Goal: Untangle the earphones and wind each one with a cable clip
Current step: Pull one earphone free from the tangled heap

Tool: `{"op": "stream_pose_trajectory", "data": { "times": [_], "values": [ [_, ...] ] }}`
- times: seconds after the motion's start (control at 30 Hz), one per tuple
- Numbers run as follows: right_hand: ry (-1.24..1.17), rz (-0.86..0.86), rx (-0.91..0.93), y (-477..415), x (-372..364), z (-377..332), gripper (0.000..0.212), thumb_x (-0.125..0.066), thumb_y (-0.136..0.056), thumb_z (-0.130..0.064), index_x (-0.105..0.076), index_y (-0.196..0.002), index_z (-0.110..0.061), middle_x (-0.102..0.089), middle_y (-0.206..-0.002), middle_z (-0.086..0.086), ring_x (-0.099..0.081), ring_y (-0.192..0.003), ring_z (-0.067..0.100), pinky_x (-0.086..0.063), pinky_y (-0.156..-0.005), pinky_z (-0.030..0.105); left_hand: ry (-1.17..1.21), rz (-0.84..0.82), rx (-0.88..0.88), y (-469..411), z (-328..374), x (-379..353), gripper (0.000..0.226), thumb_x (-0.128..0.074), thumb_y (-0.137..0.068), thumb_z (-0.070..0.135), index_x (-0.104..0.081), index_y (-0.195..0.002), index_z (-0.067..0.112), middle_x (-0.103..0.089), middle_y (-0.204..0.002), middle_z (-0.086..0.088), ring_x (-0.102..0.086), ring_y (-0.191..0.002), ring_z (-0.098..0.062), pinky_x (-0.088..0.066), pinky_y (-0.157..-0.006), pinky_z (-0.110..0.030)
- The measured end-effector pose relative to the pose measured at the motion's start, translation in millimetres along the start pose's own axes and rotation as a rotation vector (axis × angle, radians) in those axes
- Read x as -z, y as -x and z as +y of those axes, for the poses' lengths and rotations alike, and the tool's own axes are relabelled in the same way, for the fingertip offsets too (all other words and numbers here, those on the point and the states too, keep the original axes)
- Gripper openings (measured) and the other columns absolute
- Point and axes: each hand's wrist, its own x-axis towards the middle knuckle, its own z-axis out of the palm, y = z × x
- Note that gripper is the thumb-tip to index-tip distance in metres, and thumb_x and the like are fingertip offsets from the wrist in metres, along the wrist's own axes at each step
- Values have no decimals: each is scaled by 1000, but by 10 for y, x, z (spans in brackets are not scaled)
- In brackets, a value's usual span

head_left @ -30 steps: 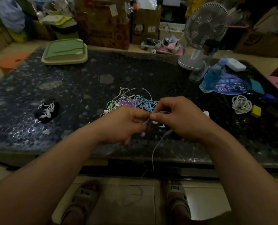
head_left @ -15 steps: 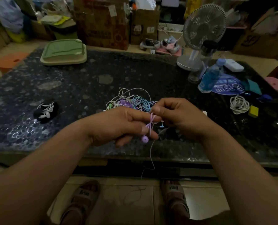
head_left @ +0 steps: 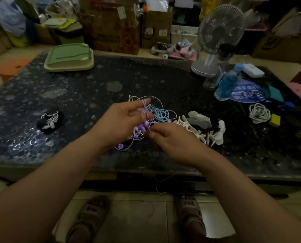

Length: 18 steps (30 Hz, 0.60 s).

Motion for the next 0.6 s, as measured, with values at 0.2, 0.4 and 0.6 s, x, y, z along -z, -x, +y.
{"op": "stream_pose_trajectory", "data": {
  "times": [0.2, 0.4, 0.6],
  "values": [
    [286, 69, 1, -3, 147, 79, 22, -56, -105, -32, -69, -90, -23, -66, -80, -5, -64, -75, 13, -54, -71, 38, -204, -96, -42, 69, 18, 17, 43, -58, -106, 8, -57, -146, 21, -78, -110, -10, -53, -42, 9, -39, -44, -11],
    [211, 56, 106, 28, 150, 28, 16, -60, -104, -34, -68, -91, -33, -62, -74, -13, -56, -68, 3, -46, -64, 30, -348, -160, -106, 53, -53, 22, 42, -59, -105, 12, -62, -142, 31, -78, -88, -4, -60, -52, 4, -49, -51, -12],
    [42, 289, 84, 12, 334, 35, 3, -75, -95, -24, -72, -93, -23, -71, -83, -9, -66, -77, 4, -52, -68, 21, -582, -443, -116, 89, -77, 9, 28, -61, -105, 21, -69, -130, 28, -74, -78, 23, -67, -69, 5, -52, -73, -17]
  ]
}}
